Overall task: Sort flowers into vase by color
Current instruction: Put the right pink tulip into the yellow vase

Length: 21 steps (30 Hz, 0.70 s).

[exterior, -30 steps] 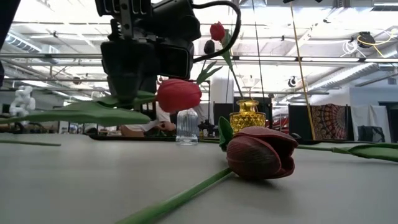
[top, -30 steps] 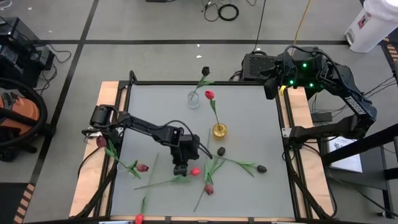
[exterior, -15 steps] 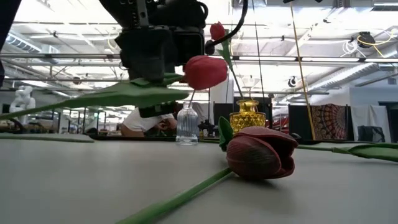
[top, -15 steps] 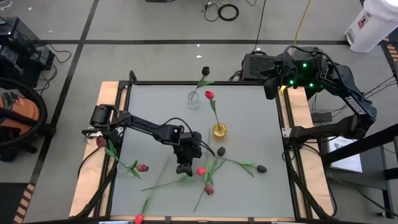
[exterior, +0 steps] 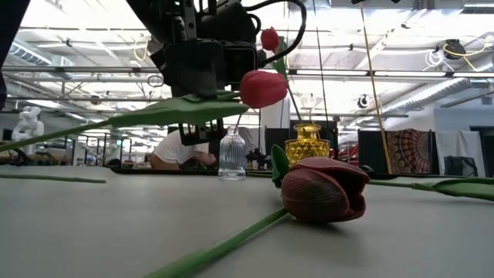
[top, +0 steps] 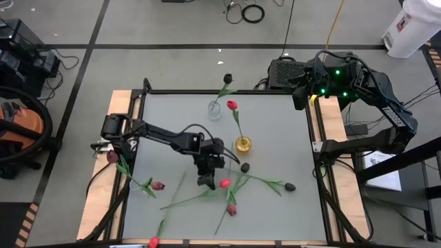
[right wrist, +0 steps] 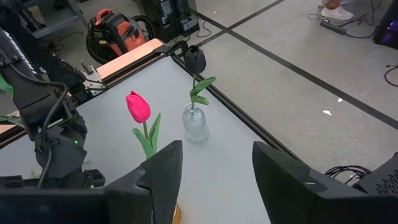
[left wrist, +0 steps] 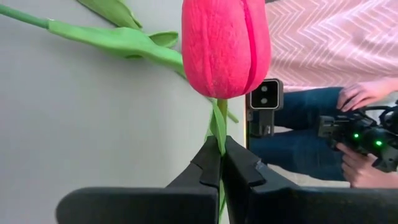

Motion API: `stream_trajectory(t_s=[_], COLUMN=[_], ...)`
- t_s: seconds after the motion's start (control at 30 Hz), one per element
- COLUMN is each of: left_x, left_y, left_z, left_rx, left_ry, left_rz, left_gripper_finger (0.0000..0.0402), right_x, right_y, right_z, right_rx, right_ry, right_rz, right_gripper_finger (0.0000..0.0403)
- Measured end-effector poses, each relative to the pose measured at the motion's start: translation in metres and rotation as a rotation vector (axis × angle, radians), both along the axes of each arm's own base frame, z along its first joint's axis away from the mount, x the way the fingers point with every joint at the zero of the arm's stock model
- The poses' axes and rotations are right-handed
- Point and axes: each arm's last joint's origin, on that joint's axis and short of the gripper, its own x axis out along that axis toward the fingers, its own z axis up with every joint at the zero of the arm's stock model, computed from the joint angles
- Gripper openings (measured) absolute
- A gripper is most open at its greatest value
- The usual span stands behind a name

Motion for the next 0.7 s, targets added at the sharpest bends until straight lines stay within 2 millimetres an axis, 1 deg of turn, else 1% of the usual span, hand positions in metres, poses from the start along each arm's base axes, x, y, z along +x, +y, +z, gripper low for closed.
stream_trajectory(t_s=[0.23,0.53,0.7], left_x=[0.002,0.015,0.021], left_y=[0.004,0.008,0.016], left_z=[0.007,0.027,0.037], left_rx=[-0.026,-0.018,-0.013], left_ry=[-0.051,-0.152,-0.193], left_rz=[-0.007,-0.011,0.007], left_gripper_finger=[0.0004,0.0004,0.0004], right_x=[0.0,0.0,0.0], right_y=[0.0,0.0,0.0], right_z=[0.0,0.0,0.0], right_rx=[0.0,0.0,0.0], right_ry=[0.0,0.0,0.0], right_rz=[0.0,0.0,0.0], right_gripper_finger=[0.0187,0.0187,0.0187])
